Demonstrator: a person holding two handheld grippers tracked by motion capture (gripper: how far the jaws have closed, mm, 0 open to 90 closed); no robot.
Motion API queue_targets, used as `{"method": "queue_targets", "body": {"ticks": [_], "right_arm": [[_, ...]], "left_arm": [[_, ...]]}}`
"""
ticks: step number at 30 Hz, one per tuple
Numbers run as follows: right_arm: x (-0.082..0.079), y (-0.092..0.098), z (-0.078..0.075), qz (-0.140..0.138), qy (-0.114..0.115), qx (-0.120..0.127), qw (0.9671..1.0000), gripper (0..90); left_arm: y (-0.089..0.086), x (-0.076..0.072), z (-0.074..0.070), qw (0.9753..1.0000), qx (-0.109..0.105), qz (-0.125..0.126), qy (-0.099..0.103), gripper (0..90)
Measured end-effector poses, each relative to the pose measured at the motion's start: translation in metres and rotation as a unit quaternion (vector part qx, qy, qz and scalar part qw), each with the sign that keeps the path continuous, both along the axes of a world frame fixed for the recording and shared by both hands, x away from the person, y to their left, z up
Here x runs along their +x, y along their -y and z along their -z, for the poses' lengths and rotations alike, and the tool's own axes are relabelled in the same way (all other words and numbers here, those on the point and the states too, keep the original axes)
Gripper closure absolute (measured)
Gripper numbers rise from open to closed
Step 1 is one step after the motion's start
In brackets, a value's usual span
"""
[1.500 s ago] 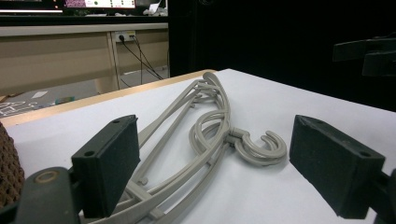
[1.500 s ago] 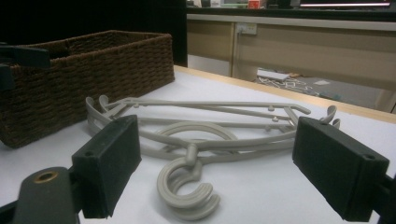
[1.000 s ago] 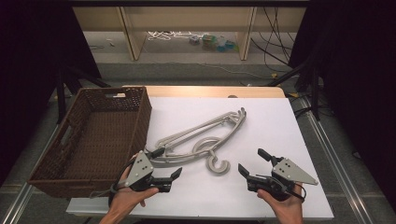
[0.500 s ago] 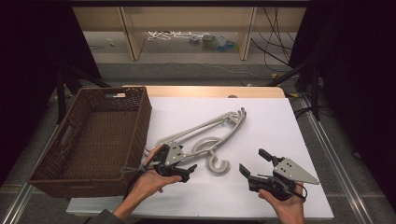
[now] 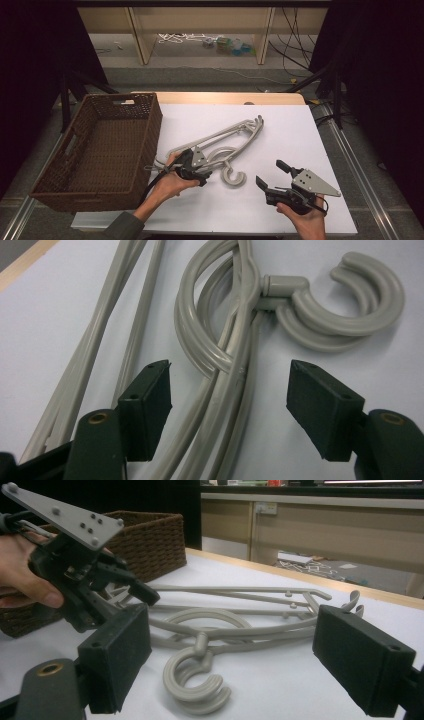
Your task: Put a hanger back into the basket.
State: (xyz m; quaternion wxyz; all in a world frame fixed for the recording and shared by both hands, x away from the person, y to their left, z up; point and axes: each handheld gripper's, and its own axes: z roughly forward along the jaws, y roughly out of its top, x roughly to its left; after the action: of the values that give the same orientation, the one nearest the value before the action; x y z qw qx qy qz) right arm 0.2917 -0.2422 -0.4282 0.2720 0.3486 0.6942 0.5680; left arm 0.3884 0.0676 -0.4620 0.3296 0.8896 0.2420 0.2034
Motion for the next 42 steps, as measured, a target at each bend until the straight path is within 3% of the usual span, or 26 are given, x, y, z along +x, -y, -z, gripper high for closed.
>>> {"method": "queue_targets", "body": {"ticks": [2,8,17,25,28,33,35,38,42], "right_arm": [[-0.001,-0.001,0.000,-0.002,-0.009,0.006,0.9999,16.5],[0.000,0.000,0.000,0.001,0.000,-0.002,1.0000,16.7],[0.001,0.000,0.001,-0.006,-0.002,-0.001,1.0000,17.0],[0.001,0.001,0.001,-0.010,-0.004,-0.001,0.9999,17.9],[0.001,0.001,0.000,-0.008,-0.005,-0.003,0.9999,18.1],[0.002,0.001,0.001,-0.011,-0.003,-0.001,0.9999,18.2],[0.002,0.001,0.001,-0.011,-0.005,-0.002,0.9999,18.3],[0.001,0.001,0.000,-0.007,-0.006,-0.001,1.0000,18.3],[0.002,0.000,0.001,-0.008,0.001,0.006,0.9999,18.3]], "left_arm": [[0.002,0.002,0.002,1.0000,0.006,-0.001,0.002,34.8],[0.004,0.009,0.008,0.9997,0.021,-0.006,-0.008,44.1],[0.008,0.015,0.012,0.9998,0.006,0.004,-0.021,59.0],[0.010,0.017,0.007,0.9988,0.039,0.022,-0.021,73.2],[0.009,0.018,0.005,0.9981,0.051,0.030,-0.019,74.6],[0.006,0.019,0.001,0.9985,0.034,0.039,-0.015,75.3],[0.005,0.020,-0.001,0.9984,0.024,0.044,-0.026,75.6],[0.003,0.021,-0.006,0.9986,0.022,0.046,-0.017,76.0],[0.003,0.020,-0.011,0.9988,0.002,0.047,-0.015,77.2]]}}
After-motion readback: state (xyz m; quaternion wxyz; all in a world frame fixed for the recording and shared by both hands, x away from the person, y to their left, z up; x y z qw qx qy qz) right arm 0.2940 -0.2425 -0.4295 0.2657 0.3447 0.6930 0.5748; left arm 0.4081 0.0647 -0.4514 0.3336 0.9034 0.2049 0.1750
